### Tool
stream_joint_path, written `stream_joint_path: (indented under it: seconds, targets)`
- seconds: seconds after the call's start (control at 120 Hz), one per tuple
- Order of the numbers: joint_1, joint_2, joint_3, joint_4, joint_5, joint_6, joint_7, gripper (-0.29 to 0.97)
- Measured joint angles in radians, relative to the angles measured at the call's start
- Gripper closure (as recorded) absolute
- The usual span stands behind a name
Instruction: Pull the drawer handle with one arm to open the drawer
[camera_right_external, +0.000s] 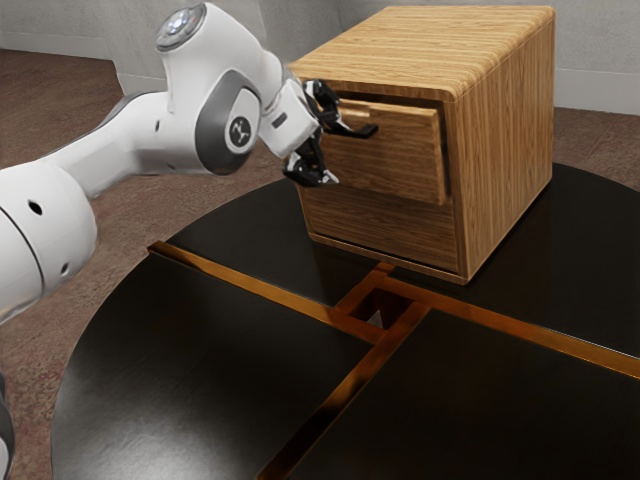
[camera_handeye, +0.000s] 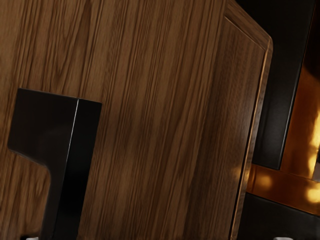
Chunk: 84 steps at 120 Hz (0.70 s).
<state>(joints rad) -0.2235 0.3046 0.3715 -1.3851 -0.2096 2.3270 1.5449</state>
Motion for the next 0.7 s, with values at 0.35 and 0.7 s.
stream_joint_path:
  seconds: [0.35,0.7]
  targets:
    - [-0.003,-0.099,0.001,-0.119,0.008,0.000,0.003,0.15]
    - [-0.032,-0.194,0.005,-0.229,0.031,0.003,0.003,0.13]
